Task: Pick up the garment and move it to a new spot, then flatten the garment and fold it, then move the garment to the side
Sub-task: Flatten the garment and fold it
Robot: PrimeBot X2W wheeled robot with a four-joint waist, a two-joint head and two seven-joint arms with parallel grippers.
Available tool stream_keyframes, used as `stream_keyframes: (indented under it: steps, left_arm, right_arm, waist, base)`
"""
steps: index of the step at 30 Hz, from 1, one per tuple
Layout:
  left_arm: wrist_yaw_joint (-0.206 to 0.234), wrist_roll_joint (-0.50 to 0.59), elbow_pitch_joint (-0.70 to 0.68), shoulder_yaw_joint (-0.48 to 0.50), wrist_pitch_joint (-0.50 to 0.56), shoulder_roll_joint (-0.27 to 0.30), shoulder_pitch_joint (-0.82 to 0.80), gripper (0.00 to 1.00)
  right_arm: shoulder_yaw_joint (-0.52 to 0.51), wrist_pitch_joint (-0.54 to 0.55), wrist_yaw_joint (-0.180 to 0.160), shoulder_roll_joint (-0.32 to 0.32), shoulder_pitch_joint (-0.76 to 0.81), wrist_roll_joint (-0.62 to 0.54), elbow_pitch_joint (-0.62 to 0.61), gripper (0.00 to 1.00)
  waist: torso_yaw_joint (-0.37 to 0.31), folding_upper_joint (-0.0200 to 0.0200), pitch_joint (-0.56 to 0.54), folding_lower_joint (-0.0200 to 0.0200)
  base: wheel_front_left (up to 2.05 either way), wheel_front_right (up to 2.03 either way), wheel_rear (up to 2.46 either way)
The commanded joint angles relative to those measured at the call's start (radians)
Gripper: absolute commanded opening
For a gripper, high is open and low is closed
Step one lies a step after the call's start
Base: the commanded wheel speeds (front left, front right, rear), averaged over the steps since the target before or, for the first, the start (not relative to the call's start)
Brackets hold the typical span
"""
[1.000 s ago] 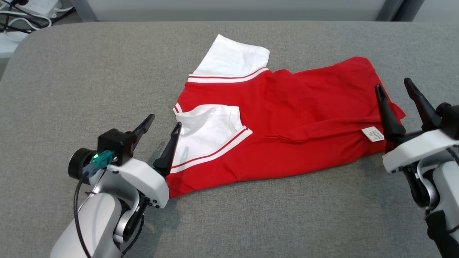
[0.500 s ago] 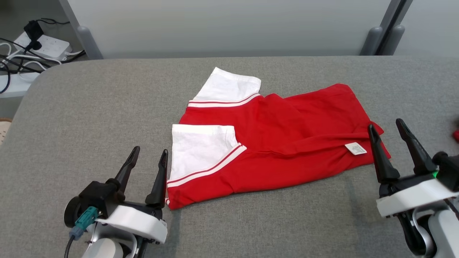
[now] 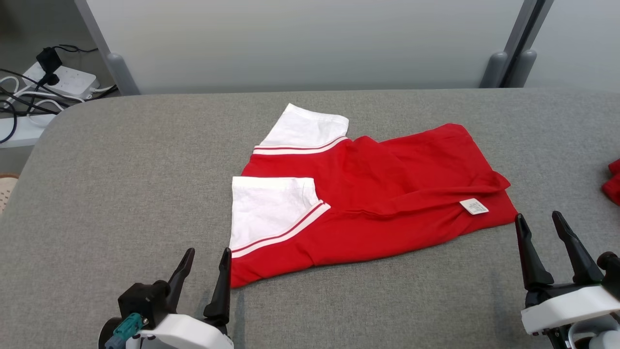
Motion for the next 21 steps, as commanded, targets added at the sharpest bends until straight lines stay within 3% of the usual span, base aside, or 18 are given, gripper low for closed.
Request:
stream_keyframes:
  steps: [1,13,21]
  left_arm:
    - [0.003,-0.011,-0.014,0.033,0.005,0.011,-0.031,1.00]
    - [-0.047,-0.108,0.187,0.001,0.126,-0.044,-0.103,1.00]
    - [-0.069,-0.109,0.301,-0.014,0.130,-0.057,-0.166,1.00]
  right_arm:
    - [0.012,-0.013,0.000,-0.019,-0.014,0.003,-0.007,1.00]
    - [0.028,-0.013,0.000,-0.039,-0.074,0.047,0.074,1.00]
    - [0.058,-0.013,0.000,-0.064,-0.132,0.072,0.135,1.00]
  waist:
    - [0.000,-0.0001,0.008,0.0000]
    - [-0.003,-0.0001,0.063,0.0000]
    - [-0.009,-0.0001,0.085,0.0000]
  base:
    - [0.00,0.00,0.00]
    - [0.00,0.00,0.00]
    - [0.00,0.00,0.00]
